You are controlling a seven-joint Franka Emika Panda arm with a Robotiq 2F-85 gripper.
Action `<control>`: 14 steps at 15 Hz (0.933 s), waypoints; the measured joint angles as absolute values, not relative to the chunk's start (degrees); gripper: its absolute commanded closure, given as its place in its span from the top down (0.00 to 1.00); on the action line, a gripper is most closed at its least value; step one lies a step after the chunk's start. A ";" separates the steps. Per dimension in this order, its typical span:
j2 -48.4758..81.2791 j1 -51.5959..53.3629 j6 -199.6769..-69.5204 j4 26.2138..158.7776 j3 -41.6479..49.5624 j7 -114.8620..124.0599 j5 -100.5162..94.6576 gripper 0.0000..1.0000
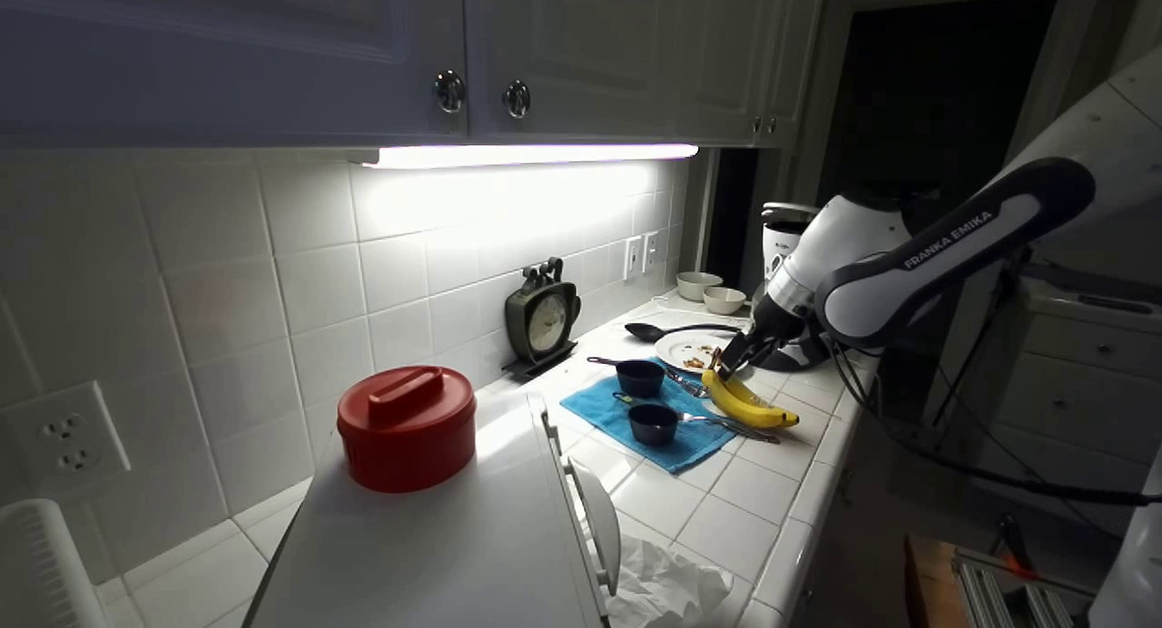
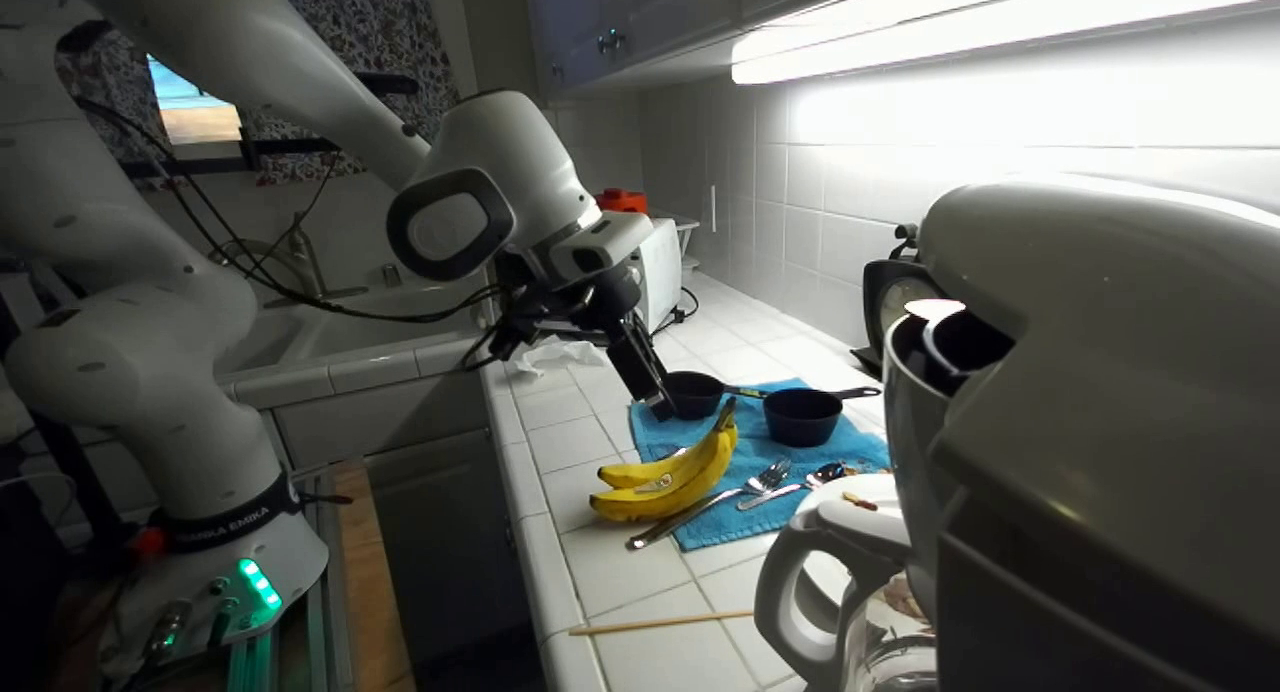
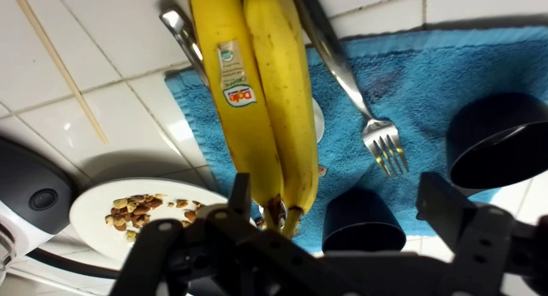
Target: Put the bananas on the plate
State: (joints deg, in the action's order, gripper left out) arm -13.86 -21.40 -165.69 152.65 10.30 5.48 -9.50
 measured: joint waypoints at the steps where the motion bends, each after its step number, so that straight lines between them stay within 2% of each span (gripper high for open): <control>1: -12.73 -21.37 -166.83 152.09 11.04 4.26 -9.46 1.00; 8: -4.01 -21.35 -173.72 147.51 12.30 1.47 -9.46 1.00; 9: -2.94 -21.13 -174.47 146.80 12.44 1.38 -9.46 0.83; 10: -1.94 -20.98 -175.16 146.16 12.44 1.37 -9.46 0.72; 14: 0.66 -20.03 -176.19 144.27 12.60 1.31 -9.23 0.44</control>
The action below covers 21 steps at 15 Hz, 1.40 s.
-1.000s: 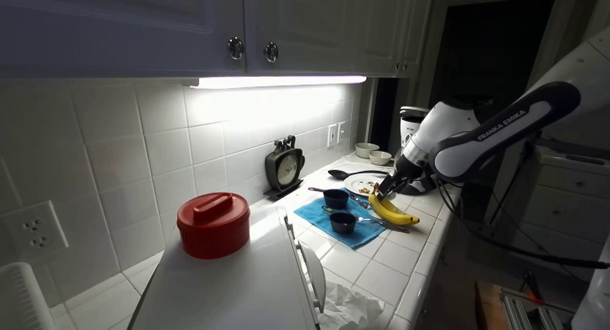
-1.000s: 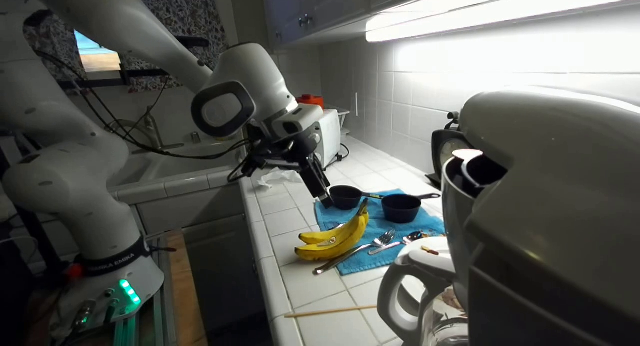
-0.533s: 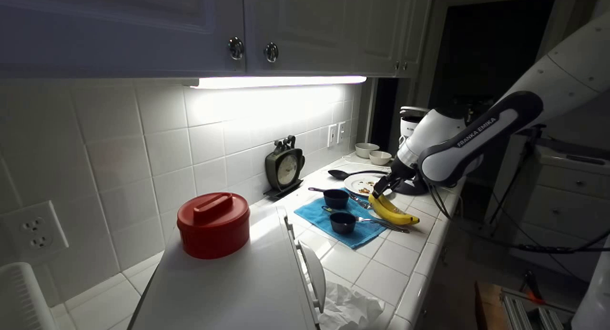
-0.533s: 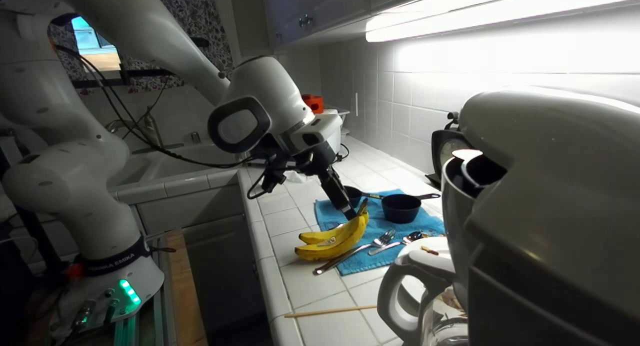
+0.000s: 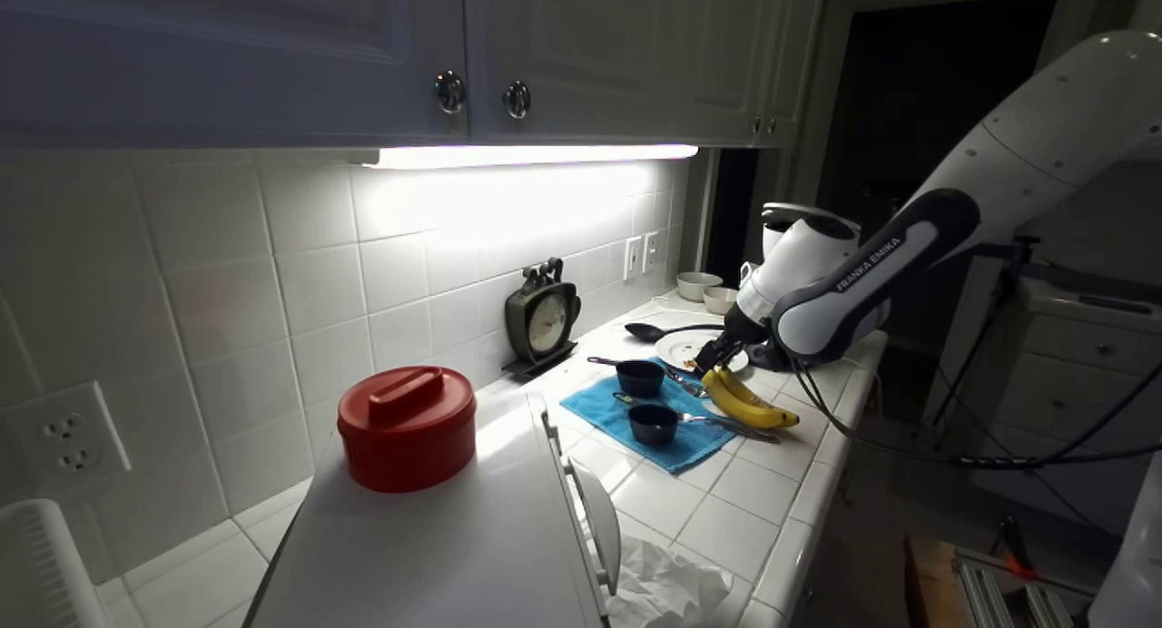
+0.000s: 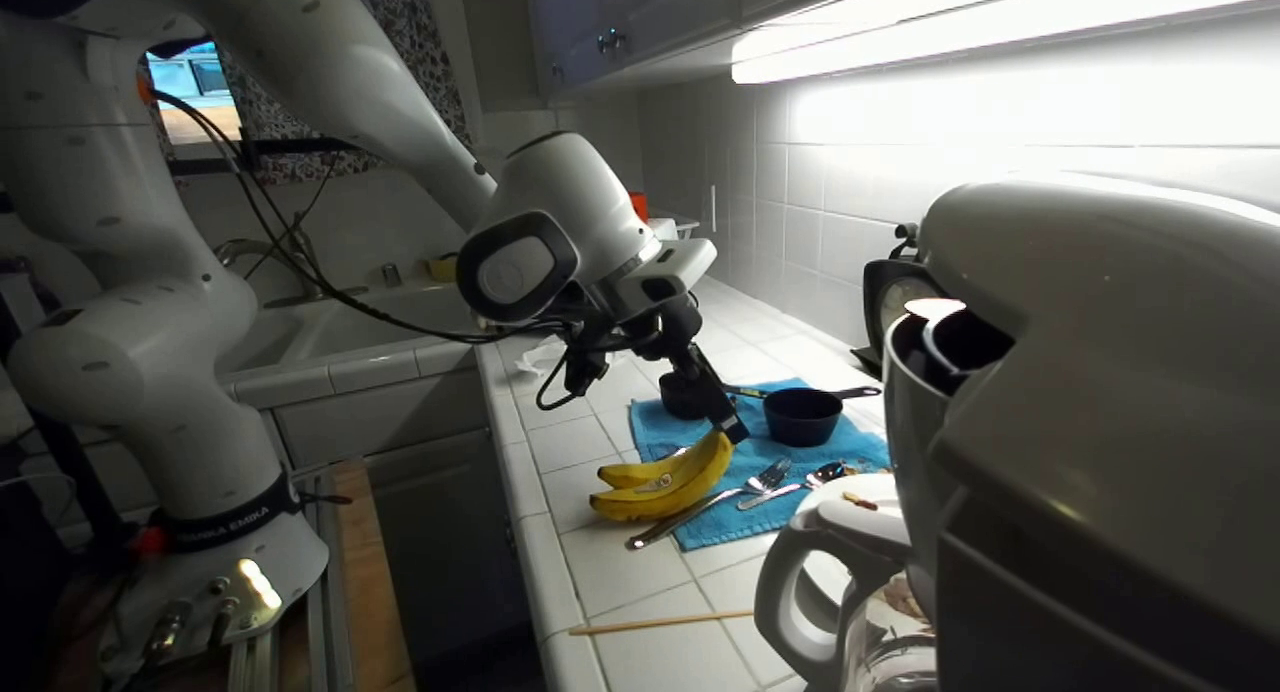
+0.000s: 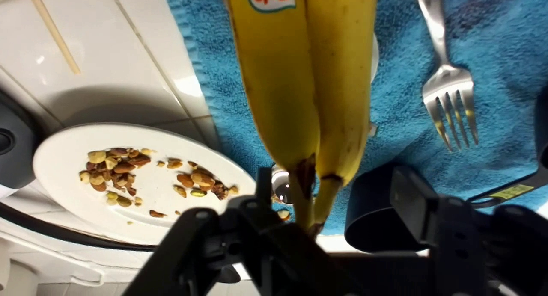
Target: Put the bananas on the plate
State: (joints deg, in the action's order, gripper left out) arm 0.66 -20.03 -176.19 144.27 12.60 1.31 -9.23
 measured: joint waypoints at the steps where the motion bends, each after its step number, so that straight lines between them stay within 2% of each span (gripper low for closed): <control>1: 1.02 -19.79 -176.24 143.93 12.77 1.31 -9.23 0.36; 5: 1.66 -19.48 -176.59 143.22 13.02 1.31 -9.23 0.08; 7: 1.65 -19.51 -176.59 143.03 13.09 1.59 -9.23 0.03; 10: 1.47 -19.58 -176.60 142.75 13.67 2.66 -9.28 0.07; 21: -1.19 -20.34 -176.81 140.09 16.48 9.75 -9.27 0.07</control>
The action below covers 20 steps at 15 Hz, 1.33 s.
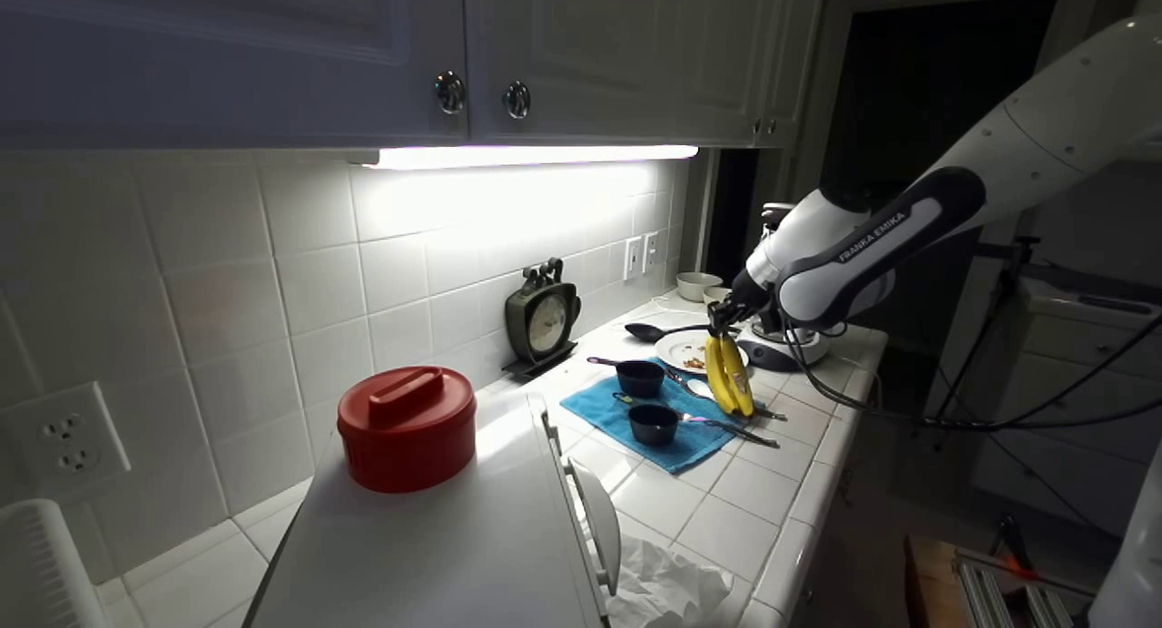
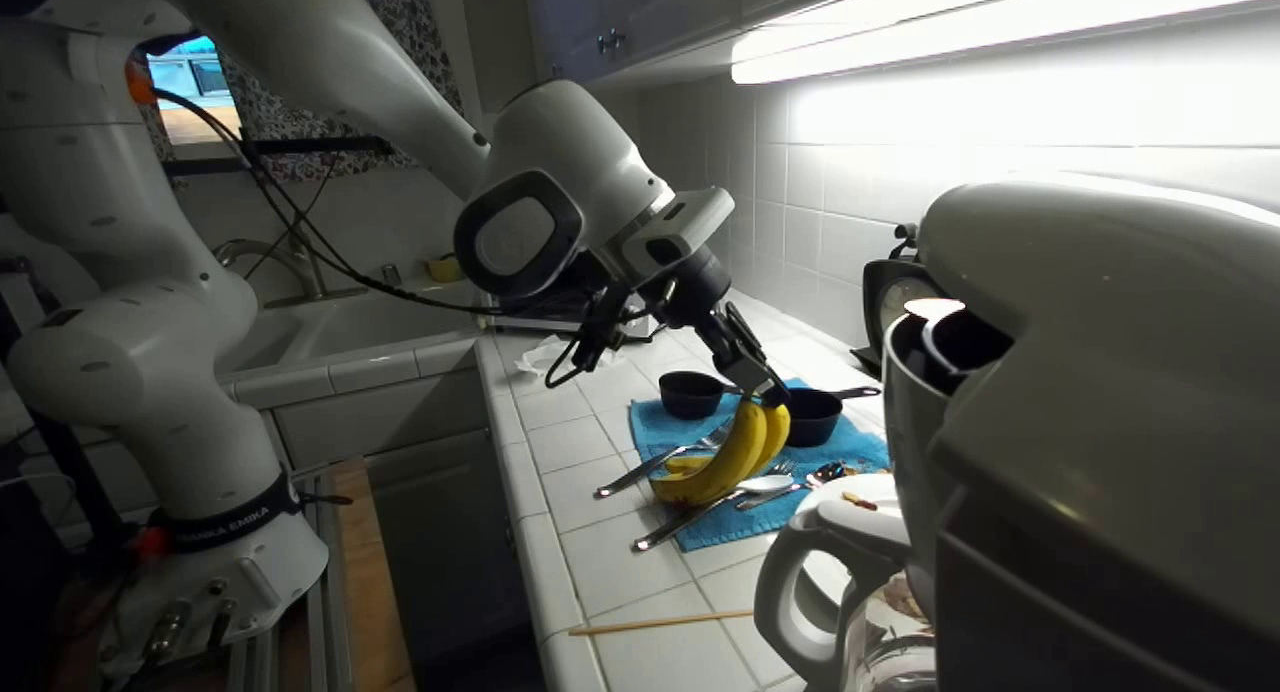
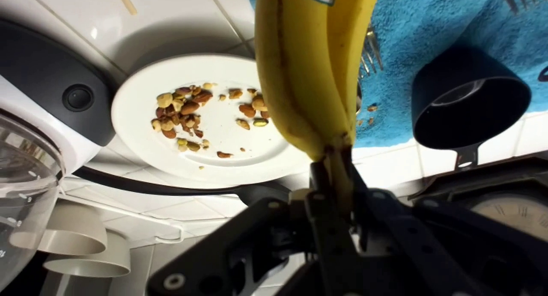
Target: Put the bananas on the plate
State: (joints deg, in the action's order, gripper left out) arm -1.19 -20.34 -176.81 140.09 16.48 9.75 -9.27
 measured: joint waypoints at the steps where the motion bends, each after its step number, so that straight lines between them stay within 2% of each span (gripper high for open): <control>1: -1.69 -20.43 -176.81 140.03 16.63 10.37 -9.24 0.07; 9: -4.37 -23.34 -176.82 138.96 17.54 16.32 -9.25 0.06; 10: -4.36 -24.01 -176.81 138.56 17.62 16.73 -9.28 0.11; 16: -3.68 -24.00 -176.78 138.66 17.66 16.67 -9.27 0.11; 17: -3.68 -24.00 -176.78 138.66 17.66 16.67 -9.27 0.05; 20: -3.42 -24.00 -176.77 138.69 17.66 16.67 -9.20 0.05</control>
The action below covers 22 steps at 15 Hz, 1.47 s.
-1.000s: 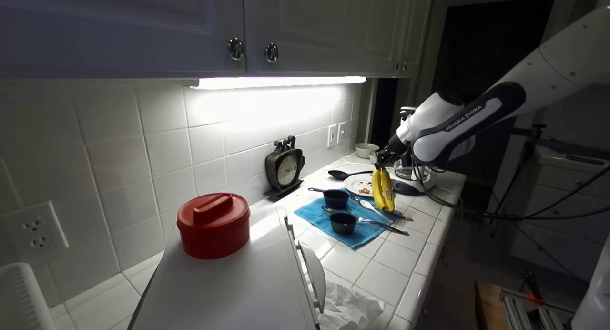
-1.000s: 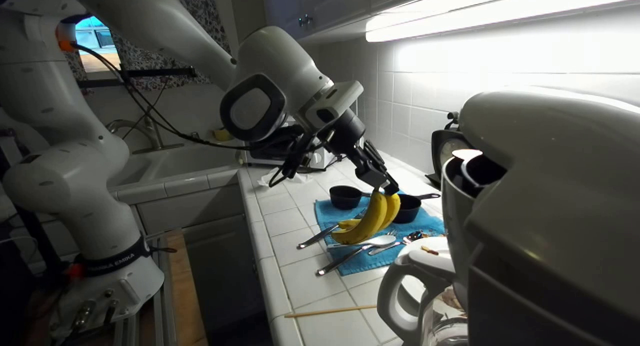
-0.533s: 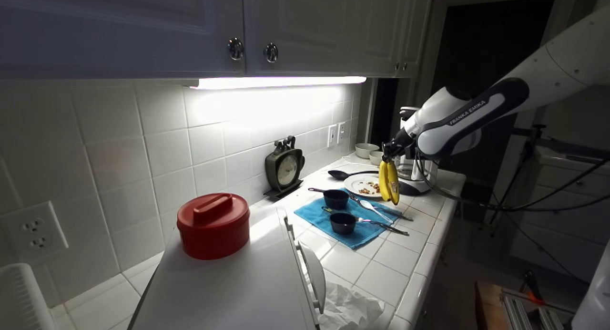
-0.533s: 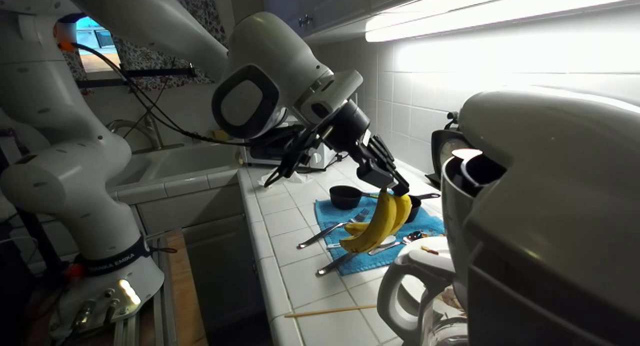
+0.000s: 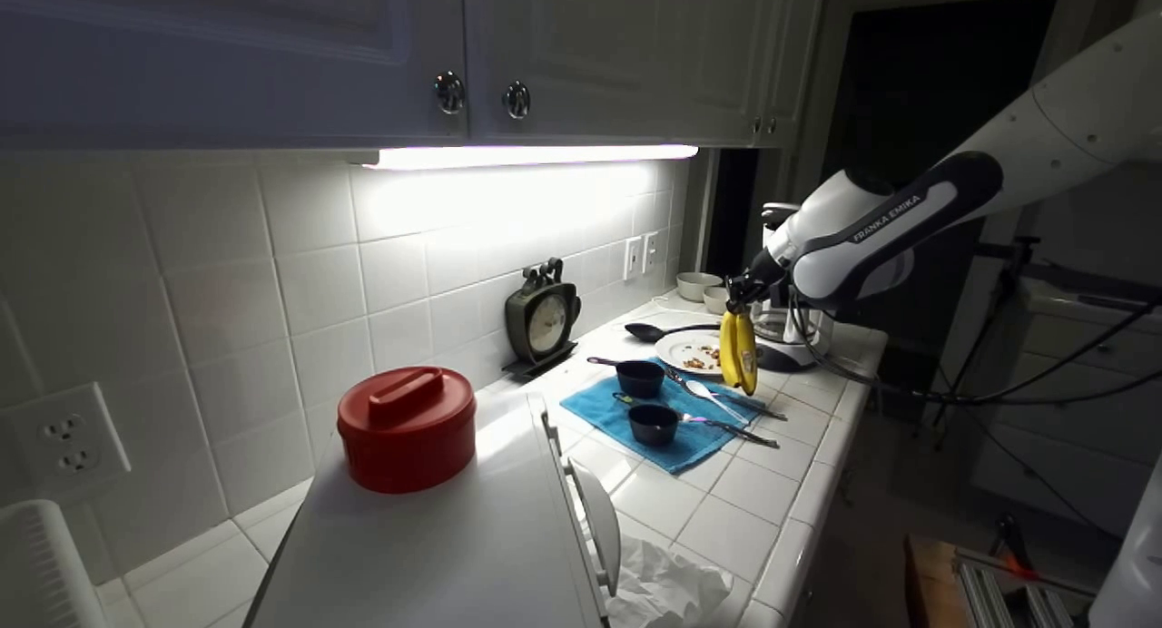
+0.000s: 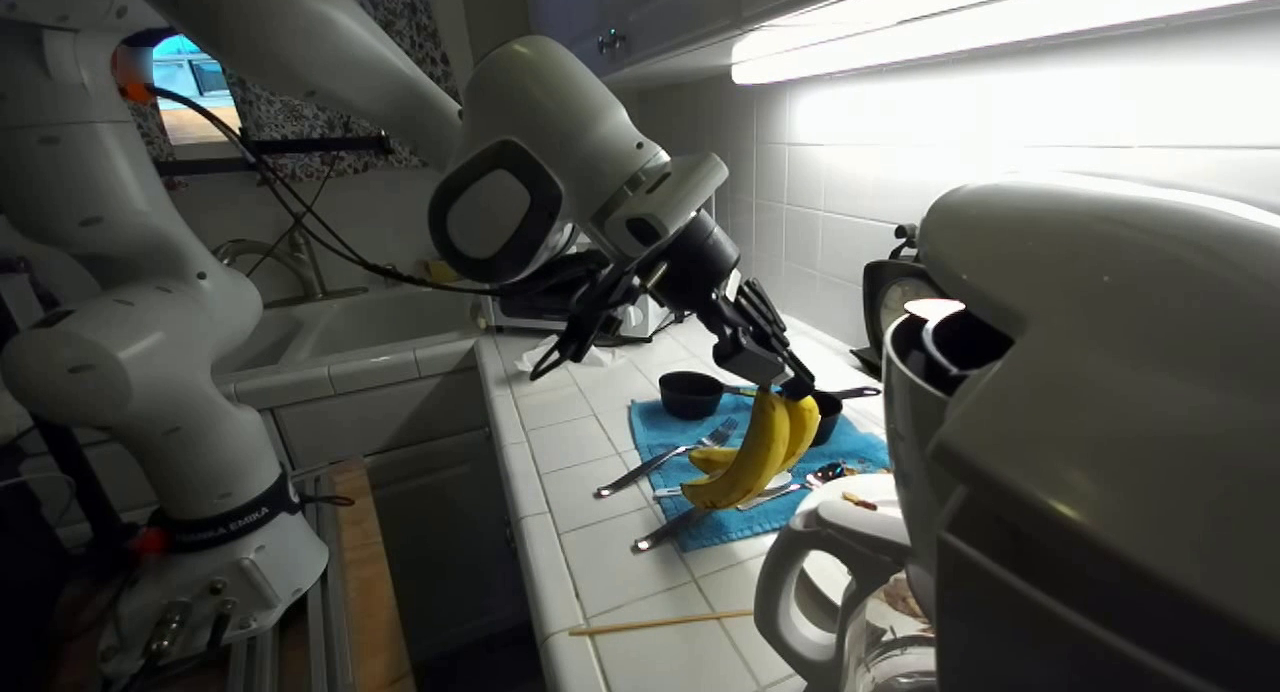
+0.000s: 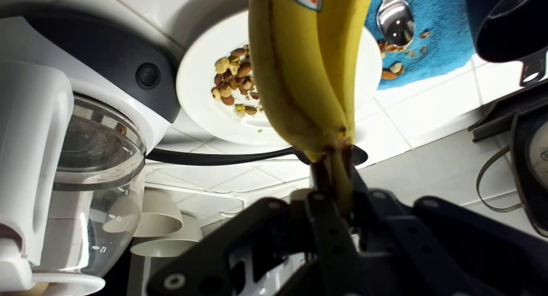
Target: Put the bananas on the plate
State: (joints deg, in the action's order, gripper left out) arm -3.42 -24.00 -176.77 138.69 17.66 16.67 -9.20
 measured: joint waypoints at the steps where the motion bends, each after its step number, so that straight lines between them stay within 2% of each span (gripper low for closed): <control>1: -3.06 -24.01 -176.77 138.49 17.70 16.67 -9.16 0.05; 11: 6.53 -22.83 -177.17 127.63 15.69 10.90 4.86 0.06; 19: 14.44 -27.02 -178.19 119.55 15.40 10.61 5.87 0.07; 20: 15.30 -27.18 -178.37 118.90 15.53 10.62 5.87 0.33; 22: 16.88 -26.64 -178.58 117.67 16.53 10.62 5.87 0.44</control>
